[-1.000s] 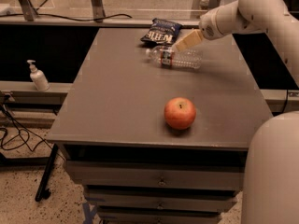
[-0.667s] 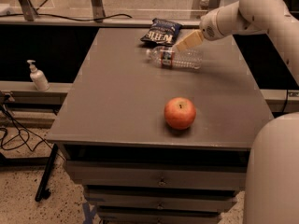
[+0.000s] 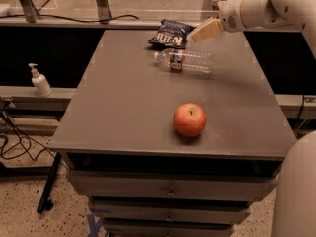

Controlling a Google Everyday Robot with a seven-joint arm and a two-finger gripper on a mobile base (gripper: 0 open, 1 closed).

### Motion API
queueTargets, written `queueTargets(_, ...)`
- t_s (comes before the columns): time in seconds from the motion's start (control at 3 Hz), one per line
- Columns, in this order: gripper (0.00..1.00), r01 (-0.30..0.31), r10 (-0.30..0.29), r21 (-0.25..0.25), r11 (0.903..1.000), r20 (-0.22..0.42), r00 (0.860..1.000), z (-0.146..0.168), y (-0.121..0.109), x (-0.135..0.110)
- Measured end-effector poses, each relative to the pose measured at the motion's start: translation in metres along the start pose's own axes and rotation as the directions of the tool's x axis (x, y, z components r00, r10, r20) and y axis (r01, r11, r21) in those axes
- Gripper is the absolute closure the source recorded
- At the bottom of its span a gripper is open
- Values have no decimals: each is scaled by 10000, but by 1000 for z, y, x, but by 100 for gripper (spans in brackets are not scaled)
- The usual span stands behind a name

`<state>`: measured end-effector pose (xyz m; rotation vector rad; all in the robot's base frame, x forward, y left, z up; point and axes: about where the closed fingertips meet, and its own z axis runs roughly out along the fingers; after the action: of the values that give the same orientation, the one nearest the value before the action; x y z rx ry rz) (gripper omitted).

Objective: Move water bottle near blue chip bag

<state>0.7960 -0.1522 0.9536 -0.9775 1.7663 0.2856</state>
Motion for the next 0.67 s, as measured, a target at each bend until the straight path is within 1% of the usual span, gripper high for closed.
queueTargets(0.33,0,310,-296,-199,9993,668,9973,-29,5,-28)
queueTargets(0.67,0,568,-560,-43,9984,1051,9929,-75,3,-29)
